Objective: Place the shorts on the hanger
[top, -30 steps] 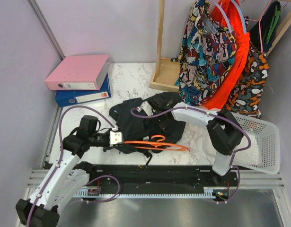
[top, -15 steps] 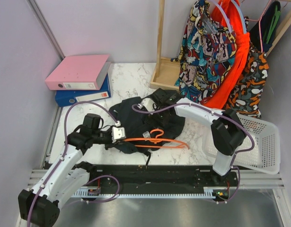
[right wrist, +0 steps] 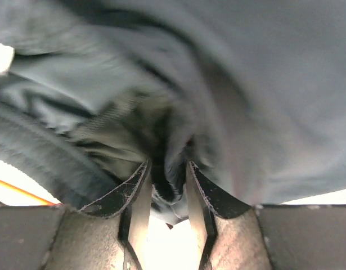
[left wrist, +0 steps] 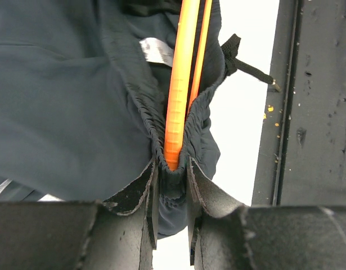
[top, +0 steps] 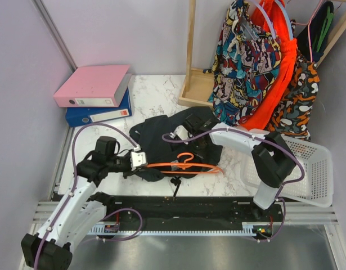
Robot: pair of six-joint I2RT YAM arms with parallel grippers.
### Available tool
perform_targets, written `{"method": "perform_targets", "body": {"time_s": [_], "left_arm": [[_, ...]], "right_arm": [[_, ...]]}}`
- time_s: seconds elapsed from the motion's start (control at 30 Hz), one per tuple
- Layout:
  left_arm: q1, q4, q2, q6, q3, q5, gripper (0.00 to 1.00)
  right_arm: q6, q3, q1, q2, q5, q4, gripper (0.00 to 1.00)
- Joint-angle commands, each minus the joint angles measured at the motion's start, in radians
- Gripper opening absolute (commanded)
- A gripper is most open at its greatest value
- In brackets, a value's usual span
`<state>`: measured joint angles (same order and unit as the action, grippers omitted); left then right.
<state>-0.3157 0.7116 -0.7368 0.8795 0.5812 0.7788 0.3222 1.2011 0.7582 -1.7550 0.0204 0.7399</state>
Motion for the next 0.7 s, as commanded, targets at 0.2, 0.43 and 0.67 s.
{"method": "perform_targets", "body": {"time_s": [0.2, 0.43, 0.67], "left_arm": [[0.046, 0.038, 0.068, 0.015, 0.005, 0.045, 0.02], [0.047, 0.046, 0.03, 0.061, 0.031, 0.073, 0.02], [0.047, 0.045, 0.027, 0.038, 0.022, 0.054, 0.02]], "right_arm": [[0.038, 0.046, -0.103, 0.074, 0.079, 0.056, 0.73], [-0.049, 0.129, -0.06, 0.014, 0.11, 0.14, 0.82], [-0.037, 0.017, -0.011, 0.031, -0.061, 0.122, 0.74]]}}
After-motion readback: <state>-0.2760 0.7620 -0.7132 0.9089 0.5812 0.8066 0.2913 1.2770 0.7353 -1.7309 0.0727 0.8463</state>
